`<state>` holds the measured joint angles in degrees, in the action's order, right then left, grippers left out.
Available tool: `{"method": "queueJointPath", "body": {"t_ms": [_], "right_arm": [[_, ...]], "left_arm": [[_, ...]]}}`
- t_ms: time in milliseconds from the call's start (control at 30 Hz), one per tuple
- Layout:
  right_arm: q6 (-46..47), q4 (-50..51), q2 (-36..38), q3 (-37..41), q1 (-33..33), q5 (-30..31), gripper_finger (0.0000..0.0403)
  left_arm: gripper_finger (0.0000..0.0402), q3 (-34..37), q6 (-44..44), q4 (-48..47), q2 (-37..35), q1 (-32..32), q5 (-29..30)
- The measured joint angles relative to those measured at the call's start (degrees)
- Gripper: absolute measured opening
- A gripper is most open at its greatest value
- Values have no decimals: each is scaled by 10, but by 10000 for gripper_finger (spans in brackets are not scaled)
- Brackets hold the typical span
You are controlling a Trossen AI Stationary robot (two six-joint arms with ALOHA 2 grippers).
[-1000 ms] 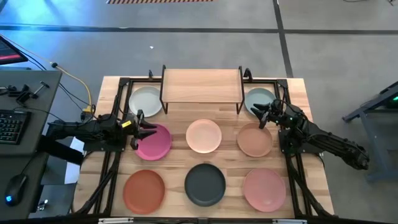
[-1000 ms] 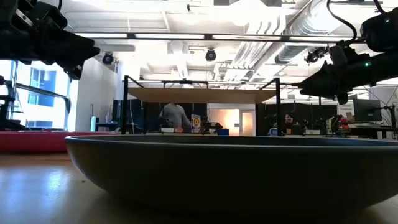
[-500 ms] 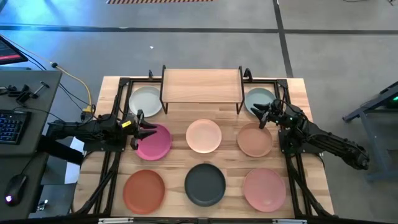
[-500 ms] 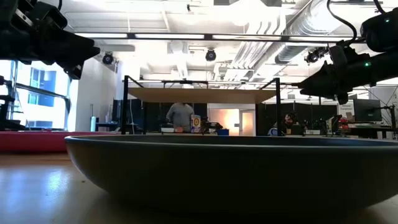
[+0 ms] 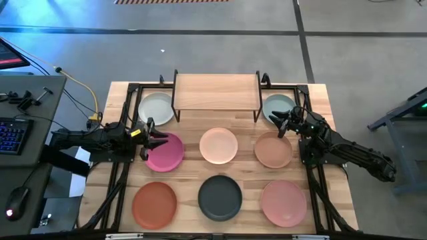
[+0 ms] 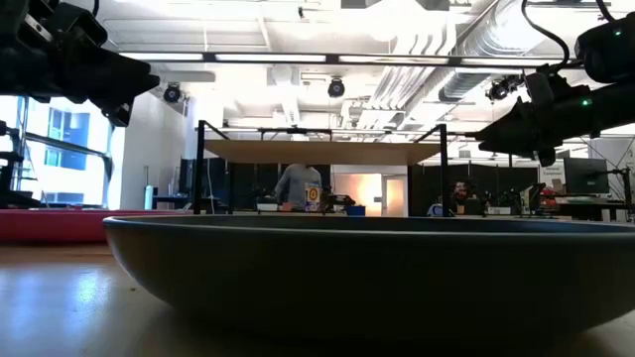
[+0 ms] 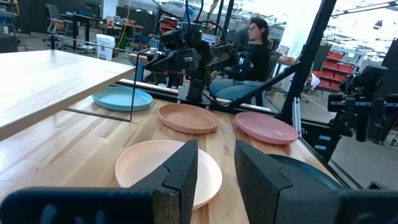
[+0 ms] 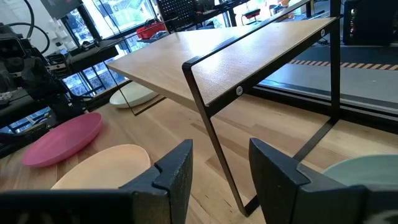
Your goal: Place and stack plates onto a shelf
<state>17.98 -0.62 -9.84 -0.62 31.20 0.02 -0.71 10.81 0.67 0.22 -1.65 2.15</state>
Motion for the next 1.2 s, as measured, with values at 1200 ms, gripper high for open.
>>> {"method": "queueJointPath", "body": {"t_ms": [1200], "right_arm": [[0,0,0,0,0,0,138]], "left_arm": [[96,0,35,27,0,0,106]]}}
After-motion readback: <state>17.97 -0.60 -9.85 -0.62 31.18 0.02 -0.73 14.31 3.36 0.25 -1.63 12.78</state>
